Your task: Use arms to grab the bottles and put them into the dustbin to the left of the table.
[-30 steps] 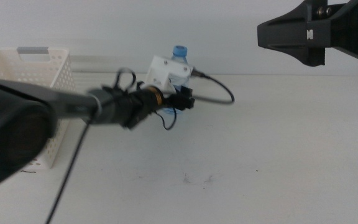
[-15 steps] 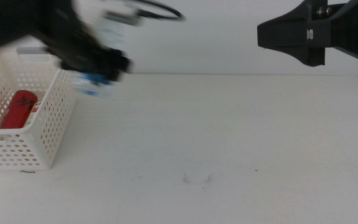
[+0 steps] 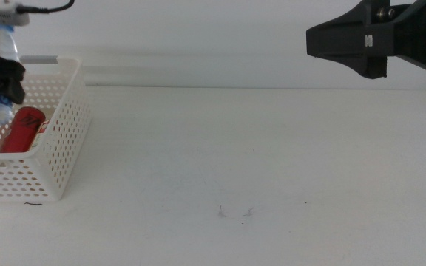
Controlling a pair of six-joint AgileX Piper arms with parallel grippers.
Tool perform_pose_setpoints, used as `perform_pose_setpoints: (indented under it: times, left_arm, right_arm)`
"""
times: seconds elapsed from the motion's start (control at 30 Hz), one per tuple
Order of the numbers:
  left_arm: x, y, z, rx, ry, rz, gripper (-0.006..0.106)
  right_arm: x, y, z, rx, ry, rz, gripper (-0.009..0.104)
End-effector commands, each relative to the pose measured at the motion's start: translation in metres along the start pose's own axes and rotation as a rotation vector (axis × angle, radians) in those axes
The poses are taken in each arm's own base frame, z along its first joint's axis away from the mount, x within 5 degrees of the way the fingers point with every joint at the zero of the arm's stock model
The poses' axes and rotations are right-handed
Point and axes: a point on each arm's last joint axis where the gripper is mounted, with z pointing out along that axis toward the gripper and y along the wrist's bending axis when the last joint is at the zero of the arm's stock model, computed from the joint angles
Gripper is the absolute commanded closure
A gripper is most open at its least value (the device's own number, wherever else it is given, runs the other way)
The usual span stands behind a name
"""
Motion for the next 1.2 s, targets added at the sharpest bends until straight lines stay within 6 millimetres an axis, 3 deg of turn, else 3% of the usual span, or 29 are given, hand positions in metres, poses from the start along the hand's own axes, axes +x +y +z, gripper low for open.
perform_pose_setpoints:
  times: [0.0,0.1,0.2,0.3,0.43,0.5,0.7,0.9,1.03,1.17]
  left_arm:
    - [-0.008,0.003,0.009,0.056,-0.054,-0.031,0.102]
    - [-0.007,0.006,0.029,0.068,-0.016,-0.058,0.096]
    - [-0.007,0.008,0.044,0.073,0.007,-0.064,0.083]
    - [-0.006,0.008,0.048,0.087,0.017,-0.066,0.058]
    - [-0.006,0.008,0.042,0.07,0.017,-0.053,0.009]
    - [-0.005,0.006,0.033,0.077,0.02,-0.054,0.007]
    - [-0.003,-0.011,-0.026,0.101,-0.08,-0.048,0.007]
    - [0.007,-0.061,-0.109,0.121,-0.265,0.043,0.007]
    - [0.03,-0.103,-0.165,0.159,-0.436,0.162,0.007]
    - [0.071,-0.131,-0.199,0.187,-0.609,0.241,0.007]
  right_arm:
    - [-0.001,0.0,-0.001,0.002,-0.01,-0.005,0.009]
    - [-0.001,0.0,-0.001,0.002,-0.01,-0.005,0.009]
    - [-0.001,0.0,-0.001,0.002,-0.01,-0.005,0.009]
    - [-0.001,0.0,-0.001,0.002,-0.01,-0.005,0.009]
    - [-0.001,0.0,-0.001,0.002,-0.01,-0.005,0.009]
    - [-0.001,0.0,-0.001,0.002,-0.01,-0.005,0.009]
    - [-0.001,0.0,-0.001,0.002,-0.01,-0.005,0.009]
    - [-0.001,0.0,-0.001,0.002,-0.01,-0.005,0.009]
    - [-0.001,0.0,-0.001,0.002,-0.01,-0.005,0.009]
    - [-0.001,0.0,-0.001,0.002,-0.01,-0.005,0.009]
